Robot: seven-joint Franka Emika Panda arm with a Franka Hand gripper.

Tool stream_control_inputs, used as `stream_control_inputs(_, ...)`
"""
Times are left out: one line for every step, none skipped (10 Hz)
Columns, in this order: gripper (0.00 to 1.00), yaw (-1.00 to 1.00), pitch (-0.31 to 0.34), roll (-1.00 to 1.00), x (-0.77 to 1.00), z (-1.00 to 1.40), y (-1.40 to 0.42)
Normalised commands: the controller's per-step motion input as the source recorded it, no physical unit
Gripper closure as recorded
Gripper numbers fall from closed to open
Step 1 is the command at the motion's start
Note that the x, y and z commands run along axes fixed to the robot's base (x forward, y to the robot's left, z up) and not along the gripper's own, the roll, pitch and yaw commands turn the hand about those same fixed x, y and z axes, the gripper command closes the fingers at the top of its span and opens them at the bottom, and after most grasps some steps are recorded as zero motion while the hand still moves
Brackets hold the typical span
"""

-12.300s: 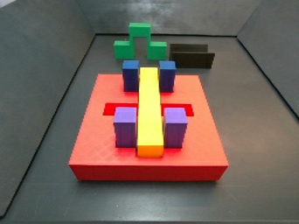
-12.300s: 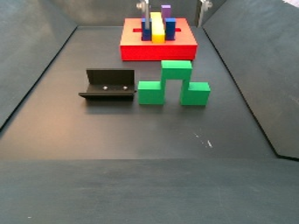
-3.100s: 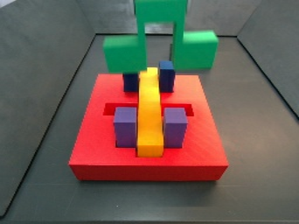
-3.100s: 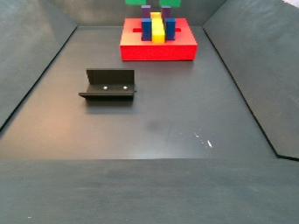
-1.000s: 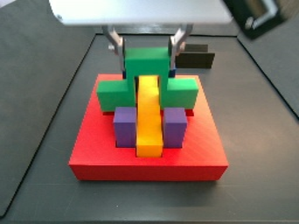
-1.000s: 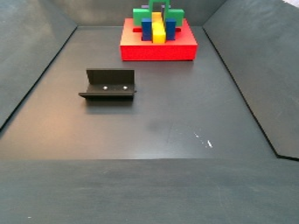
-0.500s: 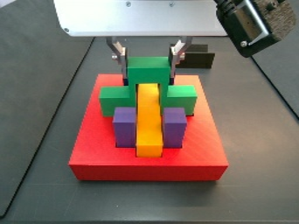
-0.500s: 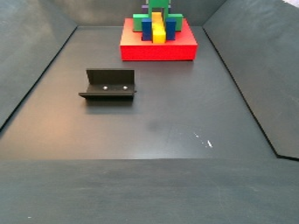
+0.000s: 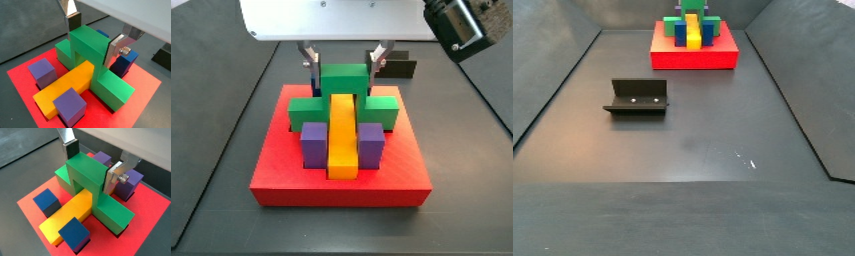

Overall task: Pick up the green object. Move up. Move to above the board. Insert the green object.
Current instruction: Insert the green object.

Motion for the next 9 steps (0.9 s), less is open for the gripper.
stream_control_inputs(1.00, -0.25, 0.123, -0.07, 0.02, -0.22, 0.00)
stream_control_inputs(1.00, -0.25, 0.127, -0.12, 0.04, -0.15, 0.00)
stream_control_inputs(1.00, -0.24, 0.139, -0.13, 0.06, -0.14, 0.00)
stream_control_inputs(1.00, -0.19, 0.141, -0.10, 0.11, -0.16, 0.00)
stream_control_inputs(1.00, -0.13, 0.121, -0.06, 0.12, -0.21, 0.00)
stream_control_inputs(1.00, -0.03, 0.059, 0.00, 0.09, -0.36, 0.00)
stream_control_inputs(1.00, 0.00, 0.000, 0.00, 0.01, -0.41, -0.03)
stream_control_inputs(1.00, 0.00, -0.101, 0.04, 0.00, -0.31, -0.04)
stream_control_inputs(1.00, 0.15, -0.160, 0.00, -0.02, -0.13, 0.00)
